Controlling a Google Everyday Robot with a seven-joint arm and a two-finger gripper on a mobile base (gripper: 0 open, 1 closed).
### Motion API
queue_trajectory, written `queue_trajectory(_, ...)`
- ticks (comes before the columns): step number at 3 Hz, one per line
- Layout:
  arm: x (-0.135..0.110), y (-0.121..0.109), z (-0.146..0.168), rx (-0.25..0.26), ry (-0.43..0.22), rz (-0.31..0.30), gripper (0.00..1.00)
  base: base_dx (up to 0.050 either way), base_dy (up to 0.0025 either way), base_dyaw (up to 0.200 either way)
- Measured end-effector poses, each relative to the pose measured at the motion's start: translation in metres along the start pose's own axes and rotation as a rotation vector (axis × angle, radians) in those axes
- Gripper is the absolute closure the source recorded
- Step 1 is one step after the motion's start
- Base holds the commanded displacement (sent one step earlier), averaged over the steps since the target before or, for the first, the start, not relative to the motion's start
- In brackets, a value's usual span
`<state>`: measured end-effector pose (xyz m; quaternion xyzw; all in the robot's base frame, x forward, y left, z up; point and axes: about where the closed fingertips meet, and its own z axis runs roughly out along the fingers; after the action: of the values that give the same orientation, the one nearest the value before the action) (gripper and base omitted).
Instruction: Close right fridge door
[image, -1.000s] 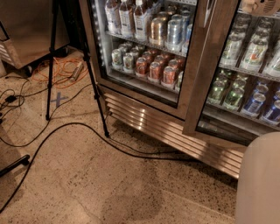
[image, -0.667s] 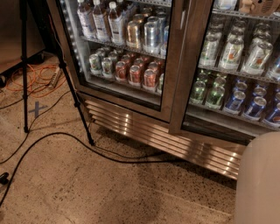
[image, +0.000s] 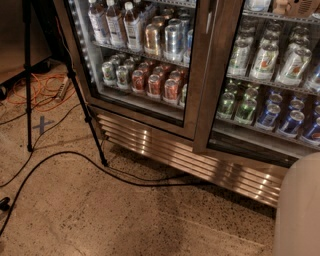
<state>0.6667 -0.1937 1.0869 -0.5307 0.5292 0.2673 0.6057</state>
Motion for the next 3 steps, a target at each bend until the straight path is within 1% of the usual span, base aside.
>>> queue_trajectory(1, -0.0009, 0.0, -0.0011, 0.014, 0.01, 0.0, 0.0, 0.0, 0.0, 0.0)
queue_trajectory(2, -0.0032, 0.0007, -0.0083, 0.041, 0.034, -0.004, 0.0, 0.0, 0.0, 0.0)
queue_trajectory(3, -0.0055, 0.0054, -0.0049, 0.041, 0.034, -0.004, 0.0, 0.031, -0.00245, -0.151)
